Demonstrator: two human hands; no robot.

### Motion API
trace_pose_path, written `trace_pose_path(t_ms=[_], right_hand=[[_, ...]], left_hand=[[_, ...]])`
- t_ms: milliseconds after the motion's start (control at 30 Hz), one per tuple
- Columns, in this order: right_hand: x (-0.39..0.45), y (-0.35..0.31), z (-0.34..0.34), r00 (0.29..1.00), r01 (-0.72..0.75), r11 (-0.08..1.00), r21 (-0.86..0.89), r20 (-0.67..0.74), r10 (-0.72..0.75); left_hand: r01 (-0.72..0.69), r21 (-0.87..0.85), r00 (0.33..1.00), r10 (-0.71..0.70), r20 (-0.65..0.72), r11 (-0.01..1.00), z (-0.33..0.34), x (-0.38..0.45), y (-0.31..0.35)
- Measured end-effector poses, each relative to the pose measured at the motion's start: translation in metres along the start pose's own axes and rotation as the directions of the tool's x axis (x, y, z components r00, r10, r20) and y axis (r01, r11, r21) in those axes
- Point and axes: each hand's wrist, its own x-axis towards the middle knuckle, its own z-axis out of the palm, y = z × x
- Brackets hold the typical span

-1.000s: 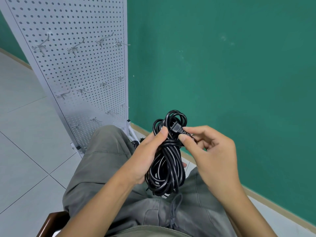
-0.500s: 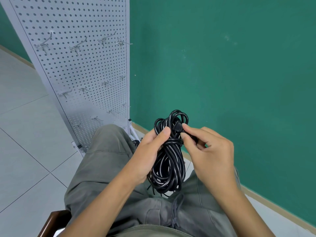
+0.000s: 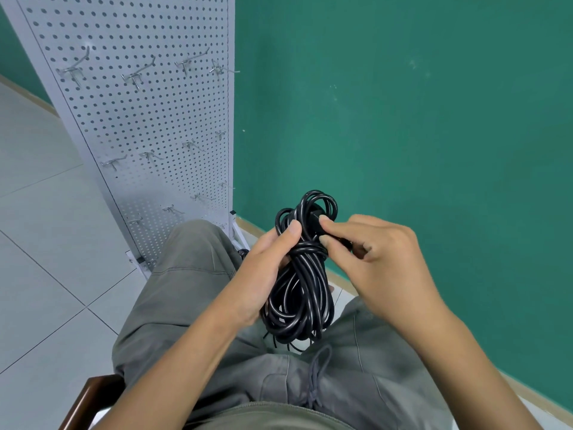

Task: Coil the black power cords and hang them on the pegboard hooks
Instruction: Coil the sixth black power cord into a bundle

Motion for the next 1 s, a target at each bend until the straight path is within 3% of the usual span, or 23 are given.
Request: trace_pose_path(t_ms=[200,500,667,767,867,1000], right_hand=[[0.007,0.004,-0.01,0.981,-0.076,0.991,0.11,0.187,0.054],[0.026,0.001,-0.01,0.922,-0.306,0.917,0.256,0.321,0.218],[0.02,-0.003,-0.014,0.938,-0.27,0.928,0.257,0.288,0.194],[0.014,-0.011,-0.014,0.981,-0.099,0.988,0.12,0.181,0.076],[0.006,-0.017,-0.006,1.0,-0.001,0.999,-0.036,0.031,0.002],[-0.012,-0.017,0.002,0.997,-0.016,0.998,-0.053,-0.075,0.012]], left_hand=[[0.033,-0.076,0.998,-0.029,0.053,0.997,0.0,-0.002,0.0],[-0.058,0.043,0.997,0.056,0.047,0.997,-0.007,0.0,0.007],[-0.048,-0.063,0.999,0.048,-0.006,0.997,-0.006,0.001,0.001],[-0.043,-0.118,0.999,0.044,0.01,0.992,-0.003,0.004,-0.001],[-0.073,0.039,0.996,0.075,-0.038,0.997,0.002,0.006,-0.003],[-0.134,0.201,0.981,0.158,-0.112,0.97,0.007,0.007,-0.001]])
